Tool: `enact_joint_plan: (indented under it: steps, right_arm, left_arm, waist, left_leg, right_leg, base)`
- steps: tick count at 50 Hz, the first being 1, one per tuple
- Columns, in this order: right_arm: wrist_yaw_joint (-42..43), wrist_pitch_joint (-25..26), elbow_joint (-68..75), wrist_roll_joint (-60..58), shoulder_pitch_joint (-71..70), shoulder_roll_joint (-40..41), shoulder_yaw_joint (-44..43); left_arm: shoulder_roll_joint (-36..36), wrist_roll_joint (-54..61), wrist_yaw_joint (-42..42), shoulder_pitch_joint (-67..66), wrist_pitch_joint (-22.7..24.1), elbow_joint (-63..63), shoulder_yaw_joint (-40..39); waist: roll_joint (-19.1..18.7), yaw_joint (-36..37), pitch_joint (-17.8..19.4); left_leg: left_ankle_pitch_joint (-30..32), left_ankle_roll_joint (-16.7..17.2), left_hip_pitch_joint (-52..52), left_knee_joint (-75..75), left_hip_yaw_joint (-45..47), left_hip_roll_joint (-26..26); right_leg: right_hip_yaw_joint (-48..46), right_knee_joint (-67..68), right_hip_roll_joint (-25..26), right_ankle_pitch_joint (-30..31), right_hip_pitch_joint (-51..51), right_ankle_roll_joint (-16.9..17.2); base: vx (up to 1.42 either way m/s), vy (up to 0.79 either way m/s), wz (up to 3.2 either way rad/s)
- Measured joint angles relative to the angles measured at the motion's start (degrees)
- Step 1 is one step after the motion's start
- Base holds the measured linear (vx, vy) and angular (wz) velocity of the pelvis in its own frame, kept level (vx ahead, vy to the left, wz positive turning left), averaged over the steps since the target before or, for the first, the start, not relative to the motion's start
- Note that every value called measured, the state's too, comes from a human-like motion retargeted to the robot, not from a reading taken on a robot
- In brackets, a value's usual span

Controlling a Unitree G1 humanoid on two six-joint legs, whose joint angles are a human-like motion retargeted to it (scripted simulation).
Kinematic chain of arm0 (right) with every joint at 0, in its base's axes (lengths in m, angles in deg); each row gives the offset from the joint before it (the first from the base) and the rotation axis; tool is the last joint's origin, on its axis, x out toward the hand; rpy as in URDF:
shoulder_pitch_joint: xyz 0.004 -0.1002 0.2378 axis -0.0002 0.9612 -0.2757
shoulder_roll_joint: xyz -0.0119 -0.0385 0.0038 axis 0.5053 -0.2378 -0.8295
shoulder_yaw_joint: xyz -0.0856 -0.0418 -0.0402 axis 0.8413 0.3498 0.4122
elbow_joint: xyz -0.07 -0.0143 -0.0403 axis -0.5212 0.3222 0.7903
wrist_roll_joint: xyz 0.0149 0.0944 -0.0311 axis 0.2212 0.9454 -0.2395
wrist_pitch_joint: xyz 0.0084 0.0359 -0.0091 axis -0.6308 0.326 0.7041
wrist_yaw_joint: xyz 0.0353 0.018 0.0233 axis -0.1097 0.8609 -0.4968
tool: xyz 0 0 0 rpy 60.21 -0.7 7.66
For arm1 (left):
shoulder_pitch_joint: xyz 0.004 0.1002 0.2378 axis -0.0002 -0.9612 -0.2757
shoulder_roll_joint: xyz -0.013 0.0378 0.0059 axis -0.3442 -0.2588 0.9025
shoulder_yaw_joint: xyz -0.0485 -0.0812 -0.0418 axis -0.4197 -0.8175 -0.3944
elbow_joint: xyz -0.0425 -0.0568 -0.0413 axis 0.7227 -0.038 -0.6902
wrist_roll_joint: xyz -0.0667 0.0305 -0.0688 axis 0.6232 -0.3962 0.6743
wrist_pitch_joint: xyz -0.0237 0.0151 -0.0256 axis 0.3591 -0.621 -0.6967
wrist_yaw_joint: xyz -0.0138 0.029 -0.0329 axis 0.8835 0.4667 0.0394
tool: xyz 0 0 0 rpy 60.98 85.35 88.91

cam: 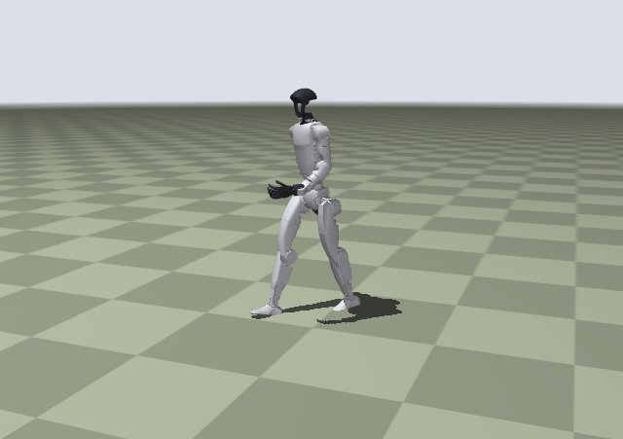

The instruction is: Walk run

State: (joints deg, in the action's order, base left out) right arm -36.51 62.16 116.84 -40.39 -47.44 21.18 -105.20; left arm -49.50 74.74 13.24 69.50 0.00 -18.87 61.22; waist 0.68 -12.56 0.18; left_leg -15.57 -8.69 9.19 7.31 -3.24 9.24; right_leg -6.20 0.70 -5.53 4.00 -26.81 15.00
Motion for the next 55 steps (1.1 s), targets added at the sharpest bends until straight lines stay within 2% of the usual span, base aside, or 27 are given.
enact_joint_plan:
  steps: [2, 4, 5, 7, 10, 12, 13, 15, 17, 19, 21, 24, 26, 28, 32, 35, 38, 40, 42, 43, 45, 48, 50, 52, 53, 55]
  right_arm:
    - [0.34, 0.54, 0.89, -0.65, 0.10, -0.16, 0.21]
    - [0.87, 0.98, 1.59, -0.66, 0.48, -0.50, 0.25]
    - [1.13, 1.09, 1.85, -0.49, 0.67, -0.75, 0.20]
    - [1.36, 0.90, 2.31, 0.28, 1.05, -1.06, 0.34]
    - [0.95, 0.67, 3.34, 1.85, 1.16, -1.65, 0.47]
    - [-0.15, 1.02, 3.77, 2.62, 0.27, -2.39, -0.07]
    - [-0.74, 1.20, 3.59, 2.90, -0.54, -2.85, 0.35]
    - [-1.19, 1.40, 2.73, 3.37, -2.87, -3.99, 1.79]
    - [-0.52, 1.18, 1.88, 3.30, -5.57, -4.64, 3.32]
    - [-0.11, 0.71, 0.27, 2.02, -8.78, -5.97, 4.01]
    - [-0.52, -0.18, -2.49, 0.26, -11.82, -7.08, 3.95]
    - [-1.73, -2.66, -8.06, 0.69, -15.55, -8.60, 3.77]
    - [-1.94, -4.35, -11.68, 3.11, -17.73, -9.58, 3.62]
    - [-1.79, -5.85, -14.73, 5.75, -19.80, -10.28, 3.18]
    - [-3.03, -8.20, -19.57, 10.21, -24.04, -11.13, 2.20]
    - [-4.81, -9.45, -22.05, 12.16, -26.22, -11.29, 2.36]
    - [-6.23, -10.41, -23.53, 12.95, -27.14, -10.63, 3.27]
    - [-6.81, -11.16, -23.70, 12.91, -26.99, -9.80, 4.11]
    - [-7.37, -12.04, -22.96, 12.00, -26.02, -8.77, 4.82]
    - [-7.86, -12.53, -22.40, 11.04, -25.25, -8.16, 4.95]
    - [-8.74, -13.21, -21.00, 8.00, -23.20, -6.91, 5.14]
    - [-5.68, -11.67, -17.39, 2.61, -19.85, -4.79, 5.89]
    - [-1.93, -10.25, -13.93, 0.45, -18.27, -4.14, 6.70]
    - [0.33, -8.89, -10.15, -1.42, -16.89, -4.43, 6.64]
    - [0.89, -8.01, -8.60, -2.40, -16.03, -4.49, 6.46]
    - [1.78, -6.14, -6.01, -4.82, -13.87, -4.45, 5.48]
  left_arm:
    - [-0.14, -0.53, -0.05, -0.66, -0.01, 0.17, -1.12]
    - [0.53, -1.04, 0.17, -1.69, -0.06, 0.50, -1.79]
    - [1.10, -1.23, 0.32, -2.29, -0.04, 0.69, -2.03]
    - [2.04, -0.93, 0.60, -3.80, 0.07, 0.89, -2.27]
    - [3.58, -0.33, -0.38, -5.78, -0.50, 0.06, -3.13]
    - [4.91, 0.30, 0.07, -6.40, -0.82, -1.01, -1.97]
    - [5.32, 0.78, 0.95, -6.59, -0.67, -1.09, -1.41]
    - [5.56, 1.52, 1.42, -6.49, -0.35, -0.70, -1.42]
    - [4.93, 1.97, -0.43, -6.70, -0.36, -0.41, -2.42]
    - [4.94, 2.41, -1.88, -6.90, -1.08, -0.11, -3.32]
    - [5.22, 2.73, -2.22, -7.00, -1.86, 0.22, -4.23]
    - [5.61, 2.23, -1.44, -7.11, -1.70, 0.97, -5.07]
    - [6.07, 1.06, -0.81, -7.27, -1.23, 1.60, -5.57]
    - [6.66, -0.05, -0.23, -7.70, -0.88, 2.22, -6.11]
    - [8.11, -0.74, 0.27, -8.40, -0.64, 3.14, -7.41]
    - [8.59, -0.41, -0.33, -9.46, -1.00, 3.56, -8.29]
    - [8.18, -0.51, -1.60, -10.37, -1.75, 3.62, -9.56]
    - [7.88, -0.87, -2.18, -10.78, -2.14, 3.29, -10.53]
    - [7.62, -1.08, -2.29, -11.45, -2.26, 3.07, -11.15]
    - [7.28, -1.08, -2.33, -11.72, -2.29, 2.86, -11.35]
    - [6.64, -0.97, -2.31, -12.45, -2.22, 2.52, -11.64]
    - [5.94, -0.17, -1.57, -12.41, -2.20, 2.03, -12.14]
    - [5.48, 0.37, -0.38, -11.06, -2.13, 1.80, -11.74]
    - [5.31, 0.44, 1.17, -9.17, -1.73, 1.68, -10.64]
    - [5.22, 0.43, 2.03, -8.11, -1.49, 1.64, -10.11]
    - [5.27, 0.18, 3.63, -5.75, -1.17, 1.40, -9.15]
  waist:
    - [0.07, 1.04, -0.25]
    - [0.08, 0.34, -0.85]
    - [0.15, -0.32, -1.31]
    - [-0.11, -2.14, -2.38]
    - [-1.13, -1.77, -4.93]
    - [-0.65, -1.10, -5.90]
    - [0.20, -1.08, -6.35]
    - [2.10, -1.80, -7.24]
    - [2.24, -1.45, -7.31]
    - [3.00, -0.01, -6.95]
    - [3.61, 2.02, -6.34]
    - [3.38, 4.91, -5.45]
    - [2.79, 6.60, -4.76]
    - [2.16, 7.72, -4.07]
    - [1.10, 9.89, -2.27]
    - [1.69, 10.30, -2.12]
    - [2.00, 12.12, -2.26]
    - [2.78, 13.97, -2.67]
    - [4.28, 15.29, -3.40]
    - [4.64, 15.99, -3.75]
    - [5.22, 17.09, -5.02]
    - [4.02, 15.49, -6.30]
    - [1.58, 13.09, -6.02]
    - [-0.10, 11.76, -5.57]
    - [-1.34, 11.56, -5.53]
    - [-2.91, 10.38, -5.25]
  left_leg:
    - [0.28, 2.08, 0.69, 1.24, -0.36, -1.15]
    - [2.64, 2.59, 1.43, 2.07, -2.71, 0.17]
    - [4.54, 2.69, 1.69, 2.31, -4.16, 1.30]
    - [9.91, 5.14, 1.74, 4.47, -7.45, 1.39]
    - [23.69, 12.49, -0.90, 11.73, -11.18, 1.34]
    - [31.59, 19.69, -5.34, 20.77, -8.92, 1.06]
    - [34.07, 22.69, -7.99, 25.55, -6.09, 1.05]
    - [38.96, 23.69, -12.79, 32.68, 1.96, 0.41]
    - [34.82, 22.23, -17.18, 38.78, 2.89, -3.14]
    - [30.26, 16.52, -21.09, 41.59, 8.61, -5.56]
    - [25.47, 12.45, -24.89, 41.73, 12.67, -6.67]
    - [19.72, 9.75, -29.58, 35.62, 13.82, -5.45]
    - [18.07, 7.28, -31.77, 28.35, 14.66, -4.83]
    - [17.68, 4.44, -32.62, 20.03, 19.82, -6.21]
    - [15.34, 1.68, -33.26, 4.32, 26.13, -3.99]
    - [11.07, 1.54, -33.17, -4.20, 31.04, -0.93]
    - [9.60, 2.56, -32.09, -6.96, 34.78, -0.11]
    - [10.51, 0.06, -31.11, -4.93, 33.96, -0.25]
    - [11.10, -4.57, -30.17, -3.98, 33.40, 0.73]
    - [13.31, -5.88, -30.06, -4.16, 29.67, 1.72]
    - [15.68, -6.31, -28.61, -3.99, 28.89, 1.36]
    - [13.20, -6.31, -27.77, -0.91, 21.49, -0.11]
    - [11.61, -6.31, -25.38, 0.24, 21.76, -2.23]
    - [10.51, -5.68, -22.44, -0.28, 21.20, -2.95]
    - [10.09, -5.04, -21.62, -0.48, 19.92, -3.92]
    - [9.38, -4.21, -19.95, -0.74, 17.80, -4.44]
  right_leg:
    - [-0.56, -0.09, 2.19, -1.69, -0.38, 0.00]
    - [2.20, 2.00, 1.31, -1.16, 0.50, 0.00]
    - [2.94, 3.14, 0.07, -0.45, 1.01, 0.00]
    - [1.34, 3.88, -0.54, 4.73, 2.46, -2.47]
    - [4.85, 5.59, 1.31, 3.73, 4.27, -6.50]
    - [2.89, 6.13, -0.78, 1.63, 6.38, -6.47]
    - [-1.09, 5.84, -3.22, 0.99, 7.68, -6.25]
    - [-5.19, 5.76, -7.45, -0.31, 9.33, -5.75]
    - [-5.77, 4.71, -4.33, -1.89, 11.88, -8.39]
    - [-8.77, 3.91, -4.57, -2.70, 14.29, -9.10]
    - [-9.26, 3.46, -3.98, -3.62, 16.13, -10.00]
    - [-10.95, 3.02, -2.23, -5.18, 18.54, -10.99]
    - [-11.99, 2.80, -0.50, -6.43, 20.24, -11.60]
    - [-13.03, 2.68, 1.44, -7.80, 22.03, -12.38]
    - [-16.40, 1.73, 4.85, -9.88, 26.39, -13.40]
    - [-20.03, 1.09, 5.49, -11.10, 29.54, -12.99]
    - [-20.01, 1.88, 6.90, -10.96, 31.84, -12.64]
    - [-19.36, 2.91, 7.09, -9.58, 32.92, -12.23]
    - [-19.83, 4.48, 5.99, -6.17, 33.91, -11.15]
    - [-20.52, 5.49, 5.83, -3.53, 34.51, -10.45]
    - [-22.02, 8.73, 5.24, 4.69, 35.13, -8.47]
    - [-15.67, 19.64, 7.59, 19.97, 30.79, -6.73]
    - [-12.27, 30.38, 10.87, 26.00, 25.53, -8.20]
    - [-9.36, 39.50, 12.22, 25.03, 20.56, -8.28]
    - [-7.99, 40.71, 13.63, 22.10, 18.73, -8.89]
    - [-7.33, 43.00, 12.88, 15.67, 15.30, -10.81]
  base:
    - [0.67, -0.30, 0.28]
    - [0.76, 0.10, 1.12]
    - [0.87, 0.09, 1.60]
    - [0.90, -0.12, 1.78]
    - [0.92, -0.30, 1.32]
    - [0.77, -0.19, 1.37]
    - [0.73, -0.11, 1.45]
    - [0.54, -0.09, 1.44]
    - [0.50, -0.33, 1.04]
    - [0.73, -0.23, 0.56]
    - [0.56, -0.10, 0.19]
    - [0.48, -0.06, 0.28]
    - [0.55, -0.07, 0.45]
    - [0.45, -0.08, 0.58]
    - [0.52, -0.08, 0.47]
    - [0.48, -0.09, 0.59]
    - [0.72, -0.06, 0.12]
    - [0.85, -0.01, -0.25]
    - [0.95, 0.00, -0.16]
    - [0.80, -0.05, -0.12]
    - [0.88, -0.05, -0.15]
    - [0.95, 0.06, 0.43]
    - [0.65, 0.05, 1.20]
    - [0.68, 0.06, 1.00]
    - [0.63, 0.06, 0.88]
    - [0.71, 0.06, 1.20]
